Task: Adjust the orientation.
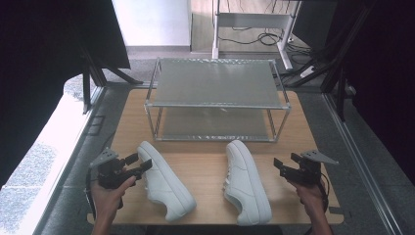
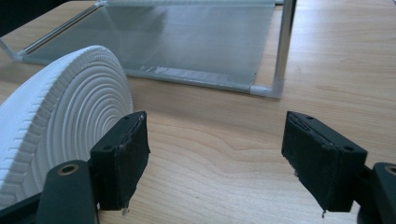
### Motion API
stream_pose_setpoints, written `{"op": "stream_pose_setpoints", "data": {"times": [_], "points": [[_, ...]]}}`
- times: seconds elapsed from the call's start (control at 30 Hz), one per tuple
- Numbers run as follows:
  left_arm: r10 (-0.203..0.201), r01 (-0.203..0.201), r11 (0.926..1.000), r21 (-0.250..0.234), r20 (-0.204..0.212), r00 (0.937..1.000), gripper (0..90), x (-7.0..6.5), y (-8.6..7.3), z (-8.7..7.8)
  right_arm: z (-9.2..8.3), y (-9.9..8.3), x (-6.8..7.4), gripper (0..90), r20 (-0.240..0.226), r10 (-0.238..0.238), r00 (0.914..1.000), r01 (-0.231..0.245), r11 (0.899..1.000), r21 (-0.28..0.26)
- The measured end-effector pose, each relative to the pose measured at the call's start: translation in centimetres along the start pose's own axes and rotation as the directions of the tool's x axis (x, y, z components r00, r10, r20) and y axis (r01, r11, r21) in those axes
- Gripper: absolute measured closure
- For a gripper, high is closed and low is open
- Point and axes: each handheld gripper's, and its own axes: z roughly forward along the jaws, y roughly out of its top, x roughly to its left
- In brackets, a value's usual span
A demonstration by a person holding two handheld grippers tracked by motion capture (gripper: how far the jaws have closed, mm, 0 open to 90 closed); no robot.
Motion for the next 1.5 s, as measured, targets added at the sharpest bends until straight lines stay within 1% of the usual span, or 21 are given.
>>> {"op": "stream_pose_setpoints", "data": {"times": [0.1, 0.13, 0.2, 0.33, 0.47, 0.63, 0.7, 0.73, 0.8, 0.9, 1.0, 1.07, 1.1, 1.13, 1.17, 1.2, 1.23, 1.27, 1.37, 1.4, 1.5], "points": [[-0.006, 0.006, 0.9999, -0.010, -0.001, 1.0000, 33.9, -0.1, -0.1, 0.1, 0.0, 0.0, 0.0, 24.8, 0.003, 0.004, 1.0000, -0.004, 1.000, -0.010], [-0.016, 0.016, 0.9997, -0.016, 0.002, 0.9999, 35.8, -0.1, -0.1, 0.1, 0.0, -0.1, 0.0, 25.7, 0.020, 0.001, 0.9998, -0.001, 1.000, -0.002], [-0.024, 0.025, 0.9994, -0.025, 0.017, 0.9996, 36.0, -0.1, -0.1, 0.1, 0.1, -0.2, 0.1, 26.9, 0.030, -0.001, 0.9996, 0.001, 1.000, 0.001], [-0.020, 0.021, 0.9995, -0.024, 0.027, 0.9994, 40.1, -0.1, -0.2, 0.1, 0.2, -0.3, 0.1, 28.4, 0.041, -0.002, 0.9991, 0.002, 1.000, -0.002], [-0.021, 0.022, 0.9992, -0.033, 0.018, 0.9996, 49.9, 0.0, -0.4, 0.0, 0.5, -0.4, 0.4, 28.5, 0.047, -0.009, 0.9989, 0.009, 1.000, 0.007], [-0.042, 0.045, 0.9986, -0.028, 0.082, 0.9958, 64.8, 0.2, -0.8, 0.1, 0.7, -0.5, 0.8, 30.9, 0.055, -0.032, 0.9980, 0.032, 0.999, 0.000], [-0.047, 0.049, 0.9984, -0.029, 0.088, 0.9951, 69.7, 0.1, -0.8, 0.0, 0.9, -0.4, 0.9, 30.9, 0.061, -0.042, 0.9972, 0.042, 0.999, 0.002], [-0.056, 0.058, 0.9981, -0.023, 0.098, 0.9936, 76.8, 0.1, -0.8, -0.1, 1.0, -0.3, 0.8, 31.0, 0.067, -0.039, 0.9970, 0.039, 0.999, 0.002], [-0.074, 0.074, 0.9972, 0.001, 0.136, 0.9880, 80.8, 0.0, -0.5, -0.5, 1.1, -0.3, 0.7, 31.3, 0.071, -0.028, 0.9971, 0.028, 1.000, 0.005], [-0.066, 0.067, 0.9977, -0.004, 0.128, 0.9895, 82.7, -0.1, -0.4, -0.8, 1.1, -0.4, 0.6, 31.4, 0.067, -0.020, 0.9975, 0.020, 1.000, 0.007], [-0.069, 0.069, 0.9976, -0.001, 0.093, 0.9933, 86.3, 0.3, -0.5, -0.9, 0.9, -0.4, 0.4, 31.8, 0.070, -0.012, 0.9975, 0.012, 1.000, -0.003], [-0.066, 0.066, 0.9978, 0.008, 0.081, 0.9945, 88.0, 0.6, -0.5, -0.9, 0.7, -0.4, 0.2, 32.2, 0.072, -0.002, 0.9974, 0.003, 1.000, -0.011], [-0.031, 0.030, 0.9993, 0.024, 0.068, 0.9972, 88.9, 1.1, -0.6, -1.3, 0.7, -0.4, 0.0, 32.7, 0.073, 0.003, 0.9973, -0.002, 1.000, -0.012], [-0.023, 0.021, 0.9992, 0.033, 0.050, 0.9985, 89.4, 1.4, -0.5, -1.6, 0.6, -0.4, -0.1, 32.9, 0.073, 0.009, 0.9973, -0.008, 1.000, -0.013], [-0.023, 0.021, 0.9992, 0.033, 0.050, 0.9985, 89.7, 1.4, -0.5, -1.6, 0.6, -0.4, -0.2, 33.1, 0.075, 0.010, 0.9971, -0.009, 1.000, -0.013], [-0.031, 0.030, 0.9980, 0.056, 0.021, 0.9993, 89.8, 2.3, -0.7, -2.0, 0.6, -0.4, -0.3, 33.1, 0.077, 0.013, 0.9969, -0.012, 1.000, -0.011], [-0.043, 0.043, 0.9970, 0.065, 0.004, 0.9991, 90.0, 2.8, -0.9, -2.1, 0.6, -0.4, -0.3, 33.1, 0.080, 0.012, 0.9967, -0.010, 1.000, -0.014], [-0.043, 0.043, 0.9970, 0.065, 0.004, 0.9991, 90.0, 2.8, -0.9, -2.1, 0.6, -0.4, -0.3, 33.1, 0.080, 0.012, 0.9967, -0.010, 1.000, -0.014], [-0.062, 0.068, 0.9923, 0.104, -0.057, 0.9965, 90.0, 4.0, -1.6, -1.8, 0.7, -0.4, -0.3, 33.1, 0.082, 0.003, 0.9966, -0.003, 1.000, -0.006], [-0.070, 0.078, 0.9887, 0.128, -0.069, 0.9952, 90.0, 4.4, -2.0, -1.4, 0.8, -0.4, -0.2, 33.1, 0.087, 0.001, 0.9962, -0.001, 1.000, 0.002], [-0.071, 0.081, 0.9857, 0.148, -0.068, 0.9951, 90.0, 4.5, -2.2, -0.9, 1.0, -0.5, -0.2, 33.1, 0.096, -0.004, 0.9954, 0.003, 1.000, 0.010]]}}
